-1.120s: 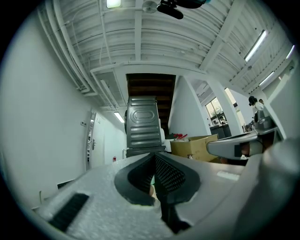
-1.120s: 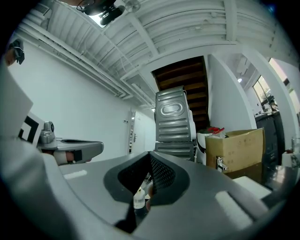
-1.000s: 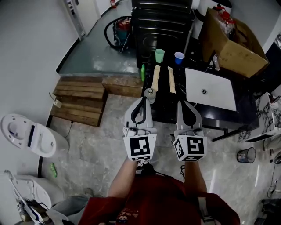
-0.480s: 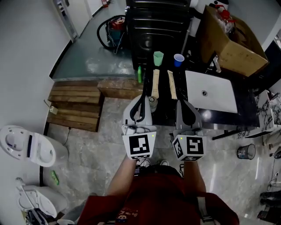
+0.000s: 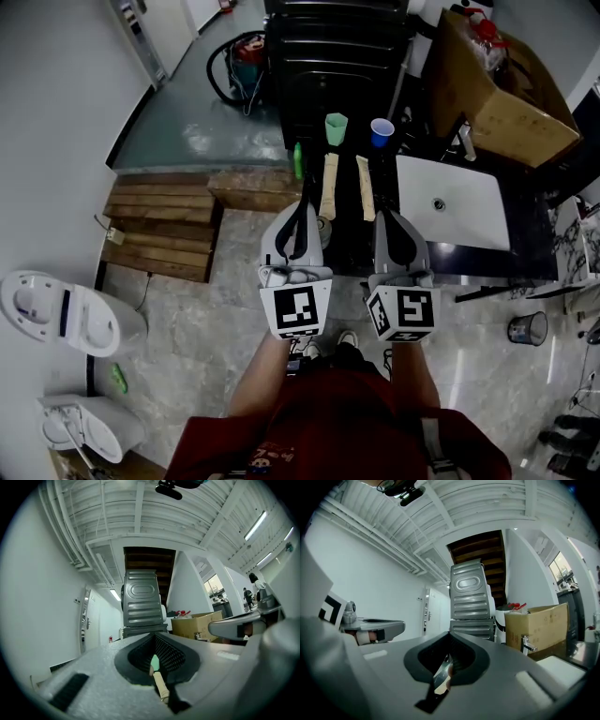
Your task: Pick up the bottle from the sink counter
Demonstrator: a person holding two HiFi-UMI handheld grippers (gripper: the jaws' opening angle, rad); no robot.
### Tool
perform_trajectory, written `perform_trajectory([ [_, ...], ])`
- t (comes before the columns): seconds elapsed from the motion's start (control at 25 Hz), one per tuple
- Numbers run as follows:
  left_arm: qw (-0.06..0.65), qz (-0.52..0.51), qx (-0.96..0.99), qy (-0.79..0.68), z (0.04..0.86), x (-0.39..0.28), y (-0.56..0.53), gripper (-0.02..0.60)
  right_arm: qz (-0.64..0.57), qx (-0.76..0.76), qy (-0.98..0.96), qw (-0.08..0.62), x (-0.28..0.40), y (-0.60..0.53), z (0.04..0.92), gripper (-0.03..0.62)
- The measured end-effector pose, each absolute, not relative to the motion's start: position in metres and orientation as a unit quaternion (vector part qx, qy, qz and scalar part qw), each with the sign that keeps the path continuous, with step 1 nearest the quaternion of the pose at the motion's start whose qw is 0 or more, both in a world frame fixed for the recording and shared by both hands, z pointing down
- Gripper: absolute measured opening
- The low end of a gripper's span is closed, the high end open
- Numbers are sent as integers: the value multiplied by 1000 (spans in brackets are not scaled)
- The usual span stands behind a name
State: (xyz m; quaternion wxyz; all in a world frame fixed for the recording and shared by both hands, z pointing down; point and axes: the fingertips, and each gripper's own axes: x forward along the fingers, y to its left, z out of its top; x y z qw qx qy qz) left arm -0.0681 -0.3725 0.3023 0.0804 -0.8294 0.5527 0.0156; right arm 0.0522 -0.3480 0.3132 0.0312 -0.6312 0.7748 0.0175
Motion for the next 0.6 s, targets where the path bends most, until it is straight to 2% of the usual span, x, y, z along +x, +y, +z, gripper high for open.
perform_trajectory([
  [0.44,87,-7,-822,563,325,-57,-389,3,3,-628,778,26,66,-368,326,2],
  [0.6,84,-17,-819,567,338,-57,-391,22,-4,-625,780,23,67,-373,333,2],
])
